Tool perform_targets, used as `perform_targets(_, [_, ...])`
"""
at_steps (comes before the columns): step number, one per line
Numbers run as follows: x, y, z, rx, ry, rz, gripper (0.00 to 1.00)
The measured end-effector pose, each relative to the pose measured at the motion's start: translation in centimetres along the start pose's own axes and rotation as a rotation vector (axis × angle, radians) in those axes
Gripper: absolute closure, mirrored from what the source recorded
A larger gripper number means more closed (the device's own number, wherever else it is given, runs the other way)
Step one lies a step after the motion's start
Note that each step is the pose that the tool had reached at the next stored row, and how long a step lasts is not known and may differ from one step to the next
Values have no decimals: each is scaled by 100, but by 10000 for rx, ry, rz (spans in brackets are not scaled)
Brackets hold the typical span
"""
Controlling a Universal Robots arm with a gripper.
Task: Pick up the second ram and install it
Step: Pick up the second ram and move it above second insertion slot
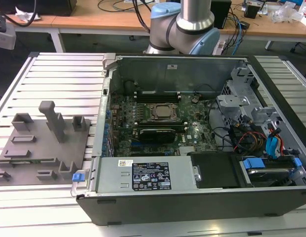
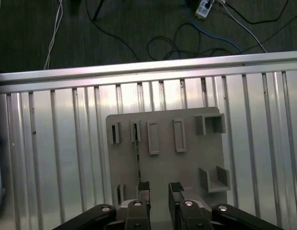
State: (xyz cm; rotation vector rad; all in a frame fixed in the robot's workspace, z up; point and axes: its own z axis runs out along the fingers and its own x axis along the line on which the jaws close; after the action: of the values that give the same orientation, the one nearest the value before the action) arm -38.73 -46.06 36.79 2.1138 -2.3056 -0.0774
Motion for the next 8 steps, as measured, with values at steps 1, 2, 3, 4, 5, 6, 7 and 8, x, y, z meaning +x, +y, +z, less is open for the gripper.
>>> perform_targets(1, [0,-1,9,-1,1,-7,70])
perform_targets(2, [0,-1,15,0,1,-9,70])
perform_targets(3, [1,-1,21,0,0,-12,70])
perform_targets(4, [1,-2,35,-1,1,-14,70])
perform_targets(5, [1,-2,44,0,1,-17,70])
perform_targets(6, [2,-3,55,-1,1,-20,70])
perform_targets(7, [2,-3,61,-1,1,-23,70])
perform_targets(8, [2,-3,66,-1,1,-25,70])
